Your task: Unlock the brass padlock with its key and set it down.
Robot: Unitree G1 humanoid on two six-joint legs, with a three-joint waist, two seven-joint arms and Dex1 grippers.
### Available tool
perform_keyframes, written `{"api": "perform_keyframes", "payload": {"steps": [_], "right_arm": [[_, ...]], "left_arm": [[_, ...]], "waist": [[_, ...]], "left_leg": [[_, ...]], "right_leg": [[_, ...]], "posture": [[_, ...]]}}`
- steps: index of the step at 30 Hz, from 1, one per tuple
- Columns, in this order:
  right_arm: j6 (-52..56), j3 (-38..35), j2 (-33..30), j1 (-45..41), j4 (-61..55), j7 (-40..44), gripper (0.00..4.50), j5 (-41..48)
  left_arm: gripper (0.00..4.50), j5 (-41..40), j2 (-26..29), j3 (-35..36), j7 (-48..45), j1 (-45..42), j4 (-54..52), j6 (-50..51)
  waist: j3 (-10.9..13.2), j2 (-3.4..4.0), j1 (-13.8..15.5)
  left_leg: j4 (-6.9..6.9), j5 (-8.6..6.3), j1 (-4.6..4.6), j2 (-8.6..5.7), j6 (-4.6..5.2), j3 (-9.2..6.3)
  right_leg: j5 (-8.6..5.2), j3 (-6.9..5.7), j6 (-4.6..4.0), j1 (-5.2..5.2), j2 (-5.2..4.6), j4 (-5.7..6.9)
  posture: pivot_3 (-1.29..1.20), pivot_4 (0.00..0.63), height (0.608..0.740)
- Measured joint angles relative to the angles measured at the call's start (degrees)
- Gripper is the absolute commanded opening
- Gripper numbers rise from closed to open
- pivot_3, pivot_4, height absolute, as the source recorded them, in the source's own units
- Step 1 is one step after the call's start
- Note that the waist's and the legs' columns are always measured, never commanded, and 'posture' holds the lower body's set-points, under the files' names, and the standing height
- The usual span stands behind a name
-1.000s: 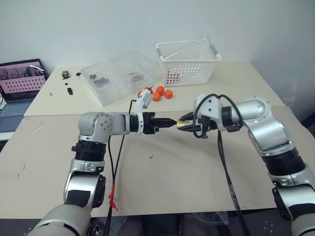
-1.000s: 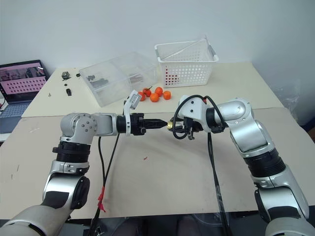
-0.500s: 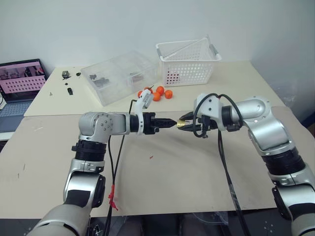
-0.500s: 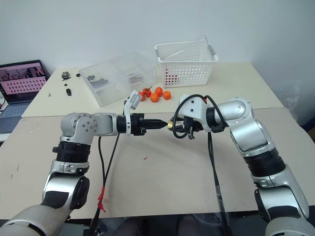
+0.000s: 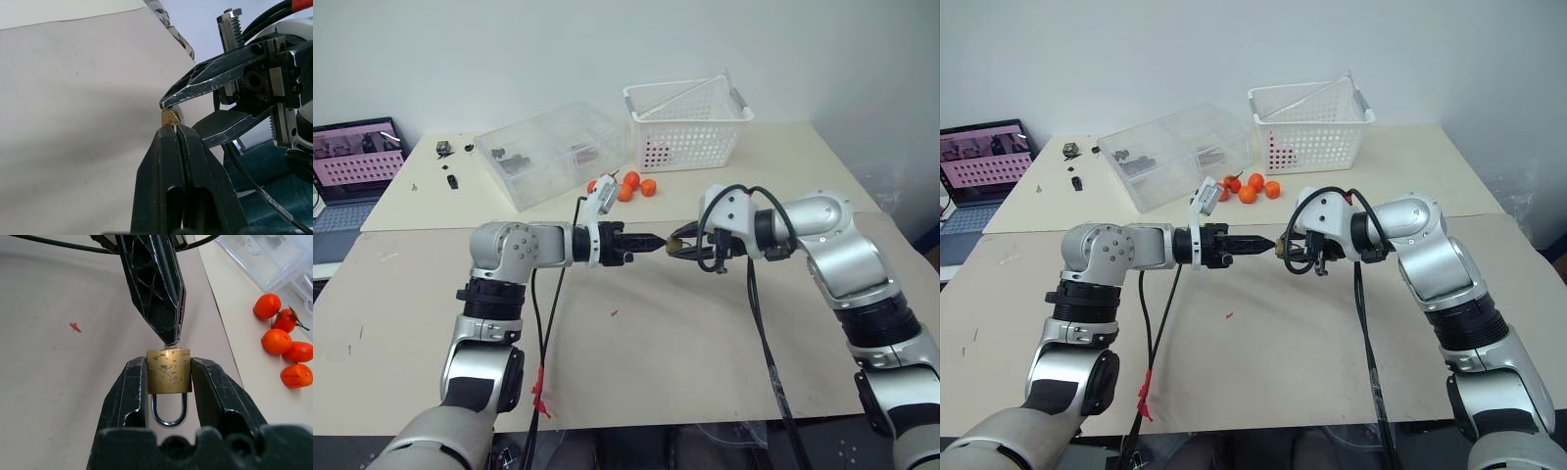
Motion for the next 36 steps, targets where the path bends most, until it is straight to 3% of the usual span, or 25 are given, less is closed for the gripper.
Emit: {"api": "perform_keyframes", "payload": {"steps": [4, 11, 21, 25, 26, 28, 30, 32, 36], "right_arm": [[0.0, 0.1, 0.0, 0.0, 0.0, 0.0, 0.91, 0.0], [0.0, 0.0, 0.0, -0.6, -0.6, -0.2, 0.91, 0.5], [0.0, -0.3, 0.0, -0.9, -1.2, -0.3, 0.91, 0.7], [0.3, 0.2, -0.2, -0.4, -0.9, -0.2, 0.91, 0.3], [0.4, 0.2, -0.2, -0.3, -0.9, -0.1, 0.91, 0.2], [0.4, 0.3, -0.2, -0.3, -1.1, 0.0, 0.91, 0.5], [0.4, 0.2, -0.6, -0.3, -1.1, 0.1, 0.91, 0.5], [0.4, 0.2, -0.6, -0.3, -1.2, 0.2, 0.91, 0.6], [0.4, 0.2, -0.7, -0.3, -1.2, 0.4, 0.91, 0.5]], "left_arm": [[0.03, 1.8, 2.1, -3.6, -2.9, -0.1, -0.3, -4.0], [0.03, 9.1, 7.2, -11.7, -14.6, -0.1, -1.5, -20.4], [0.03, 15.6, 8.4, -14.1, -21.8, 0.5, 0.0, -34.1], [0.03, 13.6, 6.8, -13.0, -18.7, -0.7, 1.0, -23.9], [0.56, 11.9, 6.2, -11.8, -17.4, -1.4, 1.5, -18.3], [1.2, 9.1, 5.6, -9.0, -14.9, -2.2, 2.3, -8.6], [2.04, 5.2, 2.3, -2.5, -10.6, -3.8, 4.5, 2.2], [2.48, 2.5, -0.5, 4.0, -6.1, -8.3, 6.9, 8.6], [2.48, 2.0, -2.7, 13.3, 1.2, -12.4, 11.8, 12.3]], "waist": [[0.0, 0.0, 0.0], [0.0, 0.01, 0.0], [0.0, 0.01, 0.0], [0.0, 0.01, 0.0], [0.0, 0.0, 0.0], [0.0, 0.01, -0.2], [0.0, 0.0, -0.4], [0.0, -0.01, -0.3], [0.0, 0.0, -0.5]], "left_leg": [[-0.01, 0.0, 0.0, 0.0, 0.0, 0.01], [-0.02, 0.0, -0.01, 0.0, -0.01, 0.05], [0.05, -0.07, -0.05, 0.01, 0.14, 0.07], [0.22, -0.14, -0.09, 0.0, 0.26, 0.06], [0.28, -0.17, -0.12, 0.0, 0.32, 0.05], [0.35, -0.29, -0.09, 0.01, 0.52, 0.03], [0.41, -0.29, -0.12, 0.03, 0.53, -0.01], [0.46, -0.29, -0.12, 0.03, 0.52, -0.02], [0.4, -0.28, -0.01, 0.03, 0.51, 0.03]], "right_leg": [[0.0, 0.0, 0.0, 0.0, 0.01, -0.01], [0.0, 0.01, -0.01, -0.02, 0.0, -0.03], [0.0, 0.0, 0.0, -0.01, 0.01, -0.03], [0.0, -0.02, 0.01, 0.0, 0.03, 0.01], [0.0, -0.03, 0.01, 0.0, 0.05, 0.02], [-0.01, -0.04, 0.02, 0.0, 0.08, 0.05], [-0.01, -0.11, 0.02, -0.01, 0.1, 0.06], [-0.01, -0.13, 0.03, 0.0, 0.08, 0.06], [0.0, -0.1, 0.03, 0.04, 0.05, 0.07]], "posture": [[0.0, 0.15, 0.74], [0.0, 0.15, 0.74], [0.0, 0.15, 0.74], [0.0, 0.15, 0.74], [0.0, 0.15, 0.74], [0.0, 0.15, 0.74], [0.0, 0.15, 0.74], [0.0, 0.15, 0.74], [0.0, 0.15, 0.74]]}}
